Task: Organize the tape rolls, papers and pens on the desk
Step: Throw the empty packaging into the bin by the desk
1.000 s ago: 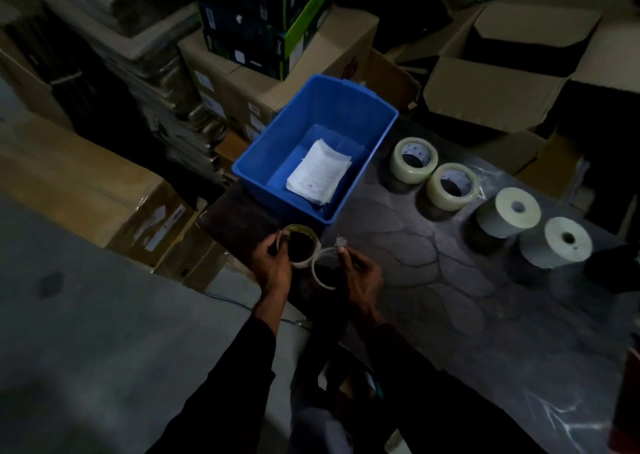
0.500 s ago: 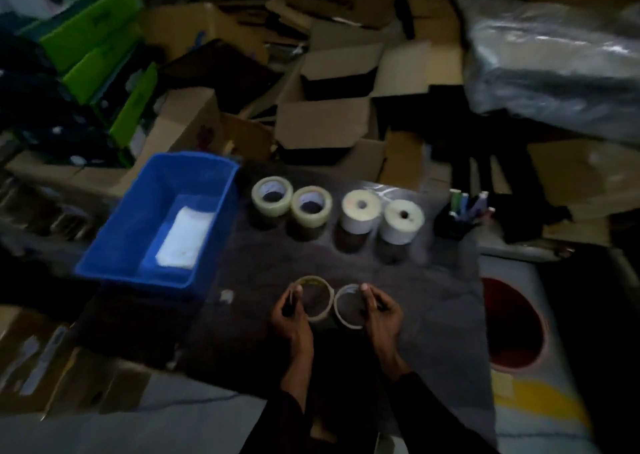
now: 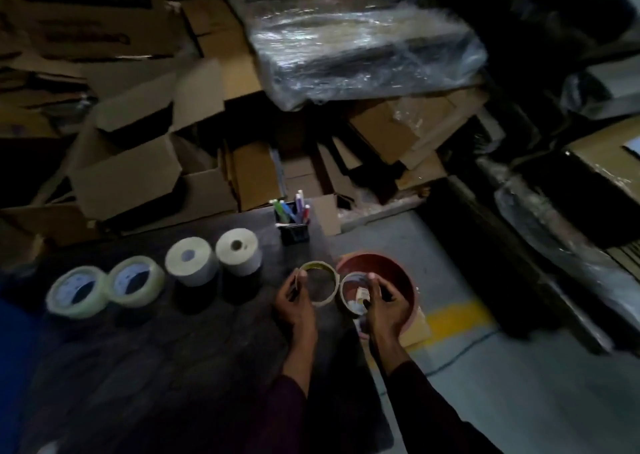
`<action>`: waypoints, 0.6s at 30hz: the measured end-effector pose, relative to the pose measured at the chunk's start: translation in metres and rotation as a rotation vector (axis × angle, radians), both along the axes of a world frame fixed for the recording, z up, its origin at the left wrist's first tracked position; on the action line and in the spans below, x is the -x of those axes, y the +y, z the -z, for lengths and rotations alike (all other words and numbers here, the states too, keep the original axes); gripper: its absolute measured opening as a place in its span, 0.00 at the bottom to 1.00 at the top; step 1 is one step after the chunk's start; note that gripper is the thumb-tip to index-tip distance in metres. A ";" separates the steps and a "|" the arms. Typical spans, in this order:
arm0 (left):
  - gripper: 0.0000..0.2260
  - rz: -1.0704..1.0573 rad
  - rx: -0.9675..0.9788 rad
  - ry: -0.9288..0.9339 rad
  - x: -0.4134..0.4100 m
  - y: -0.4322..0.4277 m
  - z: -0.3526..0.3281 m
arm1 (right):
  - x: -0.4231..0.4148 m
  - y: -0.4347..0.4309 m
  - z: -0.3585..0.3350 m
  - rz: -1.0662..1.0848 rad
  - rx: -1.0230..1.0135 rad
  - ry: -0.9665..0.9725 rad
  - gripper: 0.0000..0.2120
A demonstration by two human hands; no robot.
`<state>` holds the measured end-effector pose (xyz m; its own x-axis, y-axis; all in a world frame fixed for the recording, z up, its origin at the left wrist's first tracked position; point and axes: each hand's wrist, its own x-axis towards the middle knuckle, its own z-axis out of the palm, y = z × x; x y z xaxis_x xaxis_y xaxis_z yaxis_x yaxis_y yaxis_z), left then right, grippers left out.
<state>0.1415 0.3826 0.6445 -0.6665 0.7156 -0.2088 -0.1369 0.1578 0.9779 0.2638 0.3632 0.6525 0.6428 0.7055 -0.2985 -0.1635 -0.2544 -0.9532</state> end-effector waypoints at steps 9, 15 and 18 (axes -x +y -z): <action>0.06 0.291 0.145 0.115 -0.088 0.054 0.055 | -0.081 0.026 0.038 0.151 0.200 -0.060 0.04; 0.08 0.568 0.226 0.381 -0.112 0.082 0.088 | -0.110 0.034 0.081 0.161 0.282 -0.104 0.07; 0.08 0.566 0.373 0.428 -0.122 0.098 0.103 | -0.118 0.039 0.104 0.145 0.314 -0.140 0.09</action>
<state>0.2631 0.4809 0.5413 -0.2996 0.9026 -0.3091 0.4372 0.4178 0.7964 0.3816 0.4026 0.5489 0.7792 0.4919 -0.3884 -0.0930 -0.5220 -0.8478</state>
